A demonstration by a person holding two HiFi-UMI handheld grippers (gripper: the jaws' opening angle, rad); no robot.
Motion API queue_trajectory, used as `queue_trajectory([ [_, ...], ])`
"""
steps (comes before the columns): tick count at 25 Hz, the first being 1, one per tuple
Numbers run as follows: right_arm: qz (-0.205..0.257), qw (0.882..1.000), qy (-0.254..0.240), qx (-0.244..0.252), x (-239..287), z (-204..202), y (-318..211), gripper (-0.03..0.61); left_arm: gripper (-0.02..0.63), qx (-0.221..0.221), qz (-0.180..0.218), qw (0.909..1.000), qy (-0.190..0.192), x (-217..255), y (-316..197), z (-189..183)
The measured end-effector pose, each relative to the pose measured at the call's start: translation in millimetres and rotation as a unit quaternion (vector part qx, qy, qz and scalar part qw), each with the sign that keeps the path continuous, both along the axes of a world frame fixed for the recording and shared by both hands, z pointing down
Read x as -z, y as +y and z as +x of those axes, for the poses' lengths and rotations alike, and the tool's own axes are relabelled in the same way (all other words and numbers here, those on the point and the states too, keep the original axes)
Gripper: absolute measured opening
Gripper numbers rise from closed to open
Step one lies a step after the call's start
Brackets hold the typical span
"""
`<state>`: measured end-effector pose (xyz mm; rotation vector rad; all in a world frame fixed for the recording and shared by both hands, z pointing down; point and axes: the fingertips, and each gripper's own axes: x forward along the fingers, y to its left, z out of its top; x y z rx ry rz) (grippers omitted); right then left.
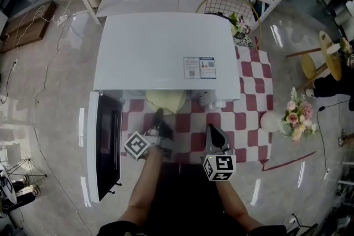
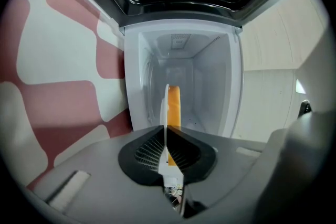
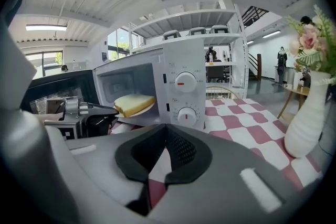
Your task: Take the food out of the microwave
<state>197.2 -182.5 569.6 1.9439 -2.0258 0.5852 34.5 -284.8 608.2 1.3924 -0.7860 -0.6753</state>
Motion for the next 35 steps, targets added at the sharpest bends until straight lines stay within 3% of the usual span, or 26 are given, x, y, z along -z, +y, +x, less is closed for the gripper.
queue_trajectory([
  [17,0.026,0.999,0.004,-0.037,14,-2,17,0.002,0.023,-0.008,0.004,0.9999,0.004,16,17,-18],
  [35,0.058,0.994,0.006,-0.091,26,-4,30,0.002,0.023,-0.059,0.022,0.998,0.005,31,33,-19],
])
